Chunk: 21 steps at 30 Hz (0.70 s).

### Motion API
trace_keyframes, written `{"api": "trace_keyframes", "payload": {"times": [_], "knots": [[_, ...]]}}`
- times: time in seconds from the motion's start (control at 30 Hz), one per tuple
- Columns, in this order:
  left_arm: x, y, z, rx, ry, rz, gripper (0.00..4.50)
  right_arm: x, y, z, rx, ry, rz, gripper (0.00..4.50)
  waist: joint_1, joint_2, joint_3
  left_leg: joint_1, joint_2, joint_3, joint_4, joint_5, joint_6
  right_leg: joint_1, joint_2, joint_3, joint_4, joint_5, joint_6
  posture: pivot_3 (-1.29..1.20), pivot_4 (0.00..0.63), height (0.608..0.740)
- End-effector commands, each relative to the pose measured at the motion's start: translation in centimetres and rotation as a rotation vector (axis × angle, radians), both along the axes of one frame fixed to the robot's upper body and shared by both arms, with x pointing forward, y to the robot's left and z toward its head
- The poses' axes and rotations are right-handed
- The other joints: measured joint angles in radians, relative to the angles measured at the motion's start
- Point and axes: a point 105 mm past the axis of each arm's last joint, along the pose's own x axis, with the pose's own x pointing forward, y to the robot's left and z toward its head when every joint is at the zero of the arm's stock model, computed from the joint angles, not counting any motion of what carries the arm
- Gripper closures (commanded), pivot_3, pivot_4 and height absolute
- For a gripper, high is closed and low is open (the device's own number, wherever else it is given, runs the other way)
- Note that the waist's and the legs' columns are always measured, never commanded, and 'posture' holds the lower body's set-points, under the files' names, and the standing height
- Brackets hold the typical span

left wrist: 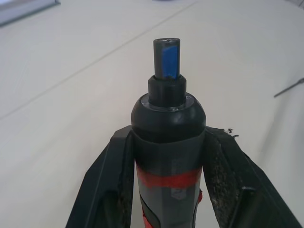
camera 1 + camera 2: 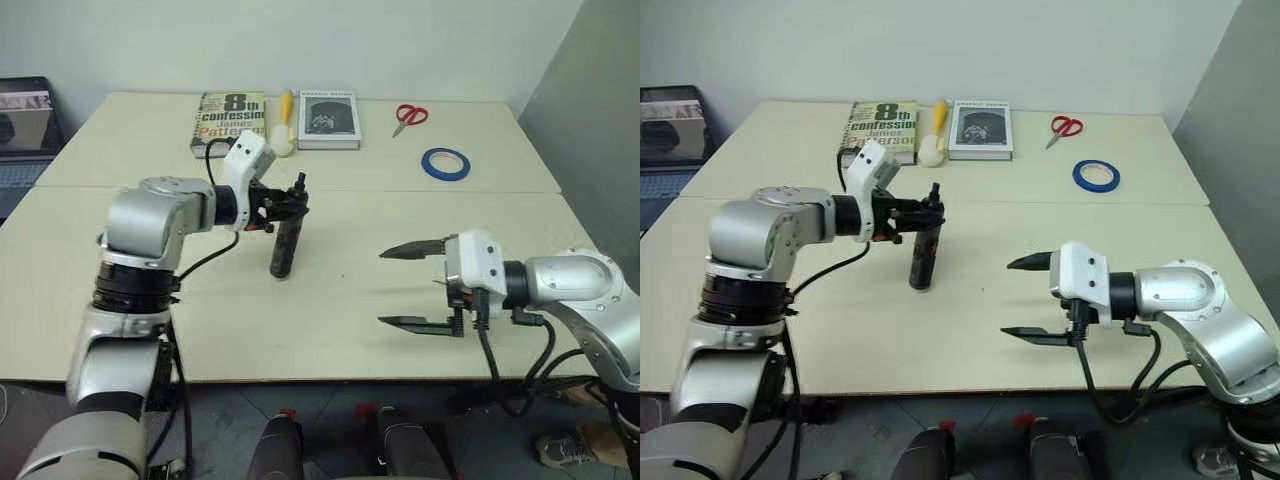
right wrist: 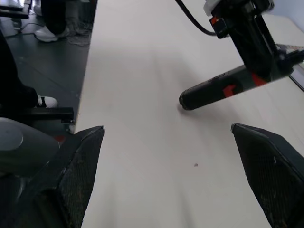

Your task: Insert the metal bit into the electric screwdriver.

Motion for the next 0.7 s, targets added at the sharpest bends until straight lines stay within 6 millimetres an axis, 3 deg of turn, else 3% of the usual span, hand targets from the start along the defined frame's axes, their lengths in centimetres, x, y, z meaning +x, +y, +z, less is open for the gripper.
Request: {"api": "trace_keyframes", "payload": {"times": [0.03, 0.1, 0.27, 0.37, 0.7], "knots": [[-0.6, -3.1, 2.5, -0.185, -0.238, -0.071, 2.83, 0.7, -2.5, 1.8, 0.01, -0.108, -0.195, 0.0, 0.004, 0.0, 0.0, -0.001, 0.0, 0.0, 0.002, 0.0, 0.0, 0.0, 0.0, 0.0, 0.0, 0.0, 0.0, 0.0, 0.15, 0.74], [-1.1, -4.9, 2.2, -0.21, -0.283, -0.117, 2.83, 0.6, -4.1, 2.0, 0.017, -0.118, -0.269, 0.0, 0.009, 0.0, 0.0, -0.002, -0.001, -0.001, 0.004, 0.0, 0.0, 0.001, -0.001, 0.0, -0.001, 0.002, -0.001, 0.0, 0.15, 0.74], [-1.6, -7.3, 0.7, -0.234, -0.339, -0.219, 2.83, 0.1, -5.7, 2.1, 0.035, -0.134, -0.39, 0.0, 0.003, 0.0, 0.0, -0.004, -0.001, 0.0, 0.007, 0.0, 0.0, 0.0, 0.0, 0.001, -0.001, 0.004, 0.003, 0.0, 0.15, 0.74], [-2.4, -8.8, -1.4, -0.193, -0.369, -0.326, 2.83, -0.2, -6.4, 1.8, 0.032, -0.136, -0.462, 0.0, 0.003, 0.0, 0.0, -0.003, -0.001, 0.0, 0.007, 0.001, 0.001, 0.002, 0.0, 0.001, -0.001, 0.004, 0.003, 0.0, 0.15, 0.74], [-3.4, -8.6, -3.4, -0.172, -0.354, -0.383, 2.83, -0.9, -6.3, 1.1, 0.03, -0.09, -0.487, 0.0, -0.002, 0.0, 0.0, 0.001, -0.001, 0.001, 0.007, 0.001, 0.002, 0.006, 0.0, 0.002, -0.004, 0.002, 0.0, 0.0, 0.15, 0.74]]}}
